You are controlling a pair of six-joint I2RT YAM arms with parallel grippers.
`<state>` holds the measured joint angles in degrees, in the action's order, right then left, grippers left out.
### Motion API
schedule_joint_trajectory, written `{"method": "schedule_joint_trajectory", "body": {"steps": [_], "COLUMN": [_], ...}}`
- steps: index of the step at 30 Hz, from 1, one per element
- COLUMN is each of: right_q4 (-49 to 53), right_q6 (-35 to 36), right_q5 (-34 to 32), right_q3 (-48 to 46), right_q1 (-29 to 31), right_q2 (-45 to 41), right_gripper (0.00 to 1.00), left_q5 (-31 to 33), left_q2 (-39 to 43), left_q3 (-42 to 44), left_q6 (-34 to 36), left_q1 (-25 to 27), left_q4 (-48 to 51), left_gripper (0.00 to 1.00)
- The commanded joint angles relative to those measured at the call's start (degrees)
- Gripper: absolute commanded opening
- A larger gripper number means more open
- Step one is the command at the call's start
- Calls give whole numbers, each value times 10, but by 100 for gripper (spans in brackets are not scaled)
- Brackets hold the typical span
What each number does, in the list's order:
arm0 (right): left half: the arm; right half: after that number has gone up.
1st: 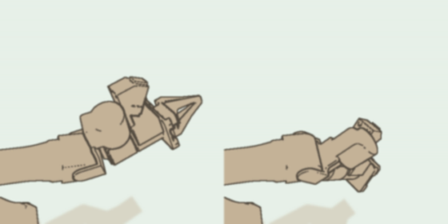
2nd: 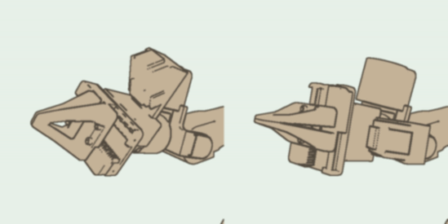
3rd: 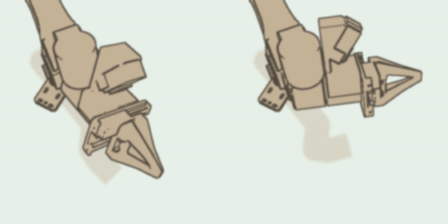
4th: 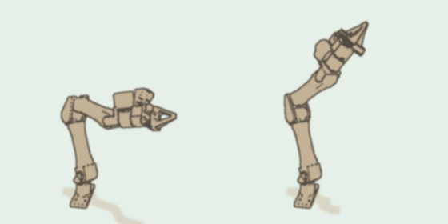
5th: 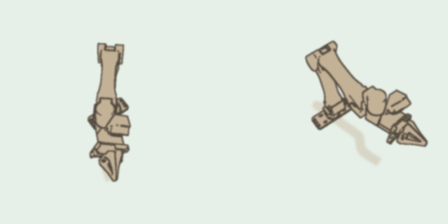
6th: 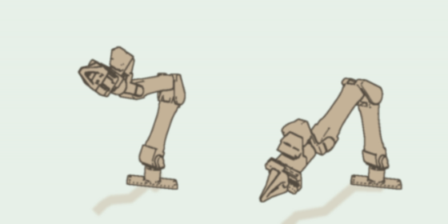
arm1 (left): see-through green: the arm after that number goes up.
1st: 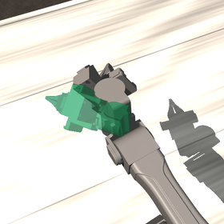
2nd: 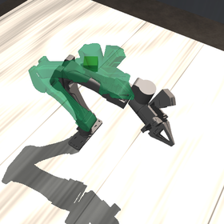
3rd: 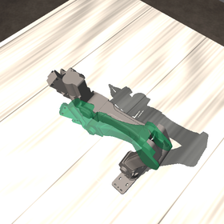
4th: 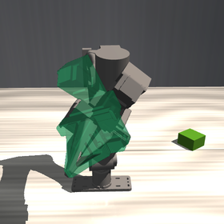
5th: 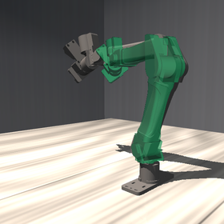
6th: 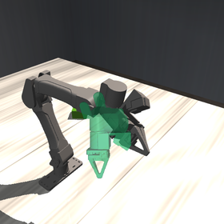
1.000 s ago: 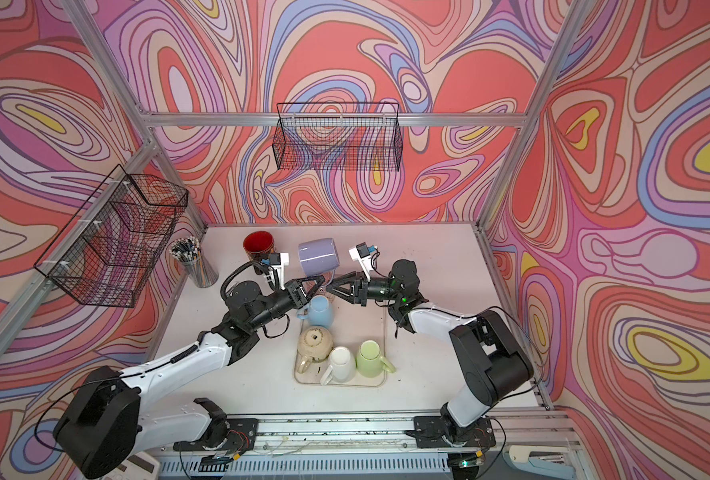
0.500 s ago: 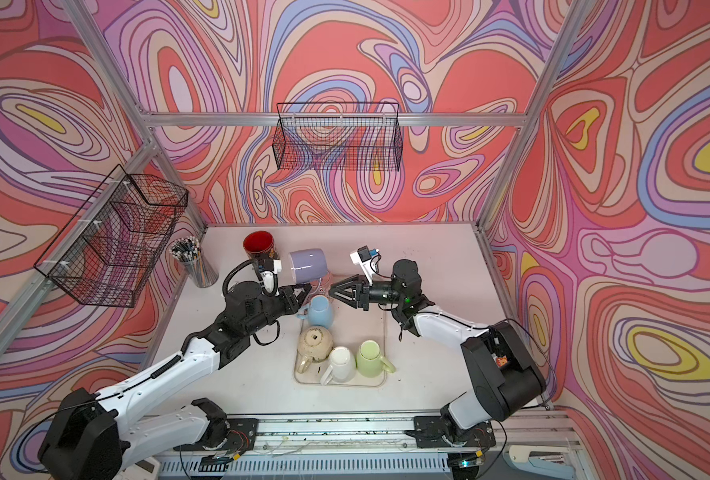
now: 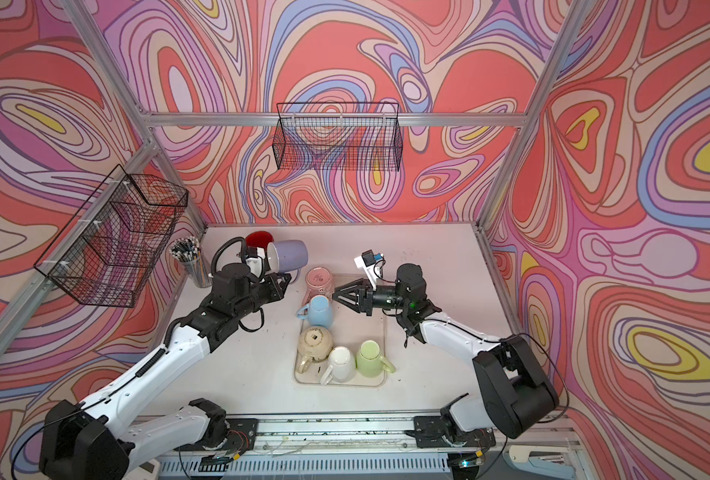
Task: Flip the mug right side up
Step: 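Carry the upright lavender mug with the left gripper toward the black skull mug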
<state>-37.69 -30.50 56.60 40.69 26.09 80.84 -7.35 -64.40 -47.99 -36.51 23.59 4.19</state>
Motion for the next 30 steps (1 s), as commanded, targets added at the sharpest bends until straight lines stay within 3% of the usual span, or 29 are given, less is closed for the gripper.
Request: {"method": "schedule_joint_trajectory", "body": {"steps": [1, 11, 19, 23, 25, 30], "right_q4": [2, 11, 104, 126, 131, 134], "right_q6": [1, -17, 14, 22, 24, 21], "right_q5": [-32, -92, -180, -211, -222, -228], "right_q3": [-17, -27, -19, -18, -20, -21], "right_q1": [3, 3, 3, 3, 3, 3], "right_q2": [-23, -24, -26, -30, -29, -33], "right_gripper": [36, 47, 60, 75, 98, 99], "left_q5": [11, 45, 95, 114, 122, 145], "left_q2": [-14, -101, -170, -201, -220, -269], "left_q3": [-55, -161, -227, -253, -269, -315], "left_q6": [41, 112, 169, 186, 193, 217], "left_q1": [-10, -19, -19, -19, -19, -20], "left_q4": [44, 150, 208, 224, 234, 248], "left_gripper": [0, 0, 0, 0, 0, 0]}}
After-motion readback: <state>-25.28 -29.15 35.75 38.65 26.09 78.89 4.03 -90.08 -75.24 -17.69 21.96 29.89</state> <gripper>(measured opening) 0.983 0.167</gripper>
